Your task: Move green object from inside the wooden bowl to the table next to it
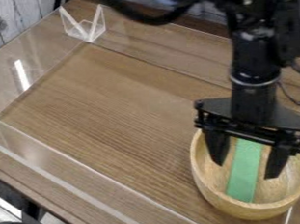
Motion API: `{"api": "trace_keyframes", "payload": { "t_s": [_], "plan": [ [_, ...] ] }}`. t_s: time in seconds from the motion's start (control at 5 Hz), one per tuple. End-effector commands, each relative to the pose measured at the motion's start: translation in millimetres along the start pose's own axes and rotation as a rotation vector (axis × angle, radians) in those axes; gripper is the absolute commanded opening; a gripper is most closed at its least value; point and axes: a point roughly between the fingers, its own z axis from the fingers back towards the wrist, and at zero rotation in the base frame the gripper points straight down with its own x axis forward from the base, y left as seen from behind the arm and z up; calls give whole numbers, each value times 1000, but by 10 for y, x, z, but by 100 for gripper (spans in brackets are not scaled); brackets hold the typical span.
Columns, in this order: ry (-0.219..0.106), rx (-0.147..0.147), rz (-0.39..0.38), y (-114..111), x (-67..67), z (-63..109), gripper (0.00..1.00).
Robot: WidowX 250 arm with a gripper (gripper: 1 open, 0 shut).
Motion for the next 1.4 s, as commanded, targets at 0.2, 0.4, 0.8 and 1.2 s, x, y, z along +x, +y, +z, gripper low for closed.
{"api": "trace_keyframes", "payload": {
  "t_s": [0.2, 0.4, 0.8, 1.2],
  "plan": [
    [-107, -32, 52, 32, 104, 55, 100],
    [-132, -28, 121, -50, 173, 0, 100],
    [-160, -16, 184, -155, 267, -54, 100],
    [-162, -28, 139, -97, 155, 186, 100]
  ]
}}
